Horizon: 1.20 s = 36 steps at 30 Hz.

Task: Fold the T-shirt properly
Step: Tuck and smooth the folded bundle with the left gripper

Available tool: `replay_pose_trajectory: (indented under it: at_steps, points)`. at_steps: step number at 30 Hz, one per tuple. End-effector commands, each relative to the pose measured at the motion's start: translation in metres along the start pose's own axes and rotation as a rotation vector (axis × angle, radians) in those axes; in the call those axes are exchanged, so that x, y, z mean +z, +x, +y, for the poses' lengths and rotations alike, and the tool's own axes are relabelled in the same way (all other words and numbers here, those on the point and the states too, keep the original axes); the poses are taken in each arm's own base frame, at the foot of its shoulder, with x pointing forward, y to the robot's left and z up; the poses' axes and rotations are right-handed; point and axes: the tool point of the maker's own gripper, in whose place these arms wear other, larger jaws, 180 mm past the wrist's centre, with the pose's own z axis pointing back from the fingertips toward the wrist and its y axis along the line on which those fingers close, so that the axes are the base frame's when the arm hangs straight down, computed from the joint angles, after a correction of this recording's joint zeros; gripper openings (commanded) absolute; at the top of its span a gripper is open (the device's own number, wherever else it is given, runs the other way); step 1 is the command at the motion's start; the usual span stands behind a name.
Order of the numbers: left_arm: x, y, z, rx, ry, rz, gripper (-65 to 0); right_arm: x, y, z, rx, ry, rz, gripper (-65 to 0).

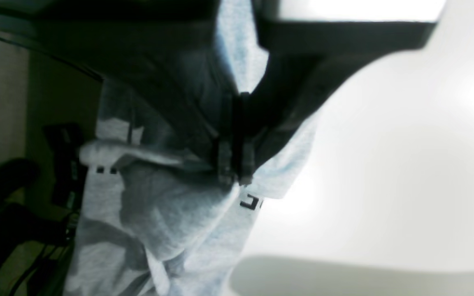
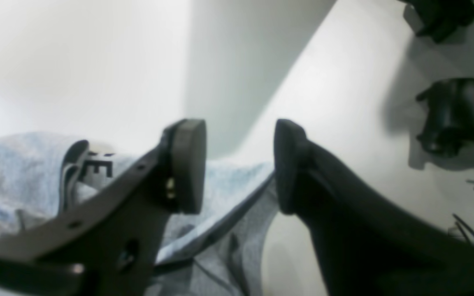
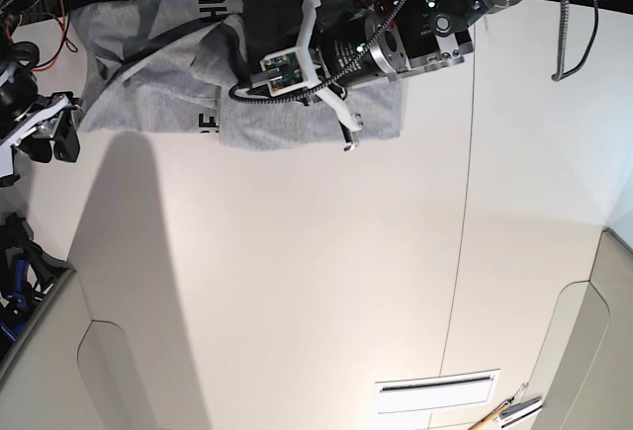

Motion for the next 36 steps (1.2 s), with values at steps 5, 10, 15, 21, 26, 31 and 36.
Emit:
replay_pose_trajectory:
  at_steps: [5, 10, 15, 21, 26, 31, 36]
  points:
    - [0.002, -0.007, -0.005, -0.029, -0.033, 0.057, -65.0, 0.004, 0.016, 0.0, 0.016, 0.001, -0.056, -38.1]
    - [0.004, -0.017, -0.017, -0.01, -0.059, 0.086, -44.9, 0.004, 0.016, 0.0, 0.016, 0.001, -0.056, -38.1]
    - [0.006, -0.022, -0.028, 0.017, -0.077, 0.097, -39.4, 0.004, 0.016, 0.001, 0.015, 0.004, -0.058, -38.1]
    - [0.009, -0.032, -0.038, -0.02, -0.13, 0.149, -39.4, 0.004, 0.016, 0.001, 0.015, 0.005, -0.058, -38.1]
    - [0.017, -0.013, -0.038, -0.059, -0.124, 0.122, -39.4, 0.004, 0.016, 0.001, 0.014, 0.007, -0.06, -38.1]
    - [0.023, 0.025, -0.035, -0.053, -0.115, -0.017, -39.4, 0.004, 0.016, 0.001, 0.014, 0.007, -0.06, -38.1]
    - [0.022, 0.033, -0.026, -0.038, -0.077, -0.051, -40.0, 0.004, 0.016, 0.001, 0.014, 0.007, -0.059, -38.1]
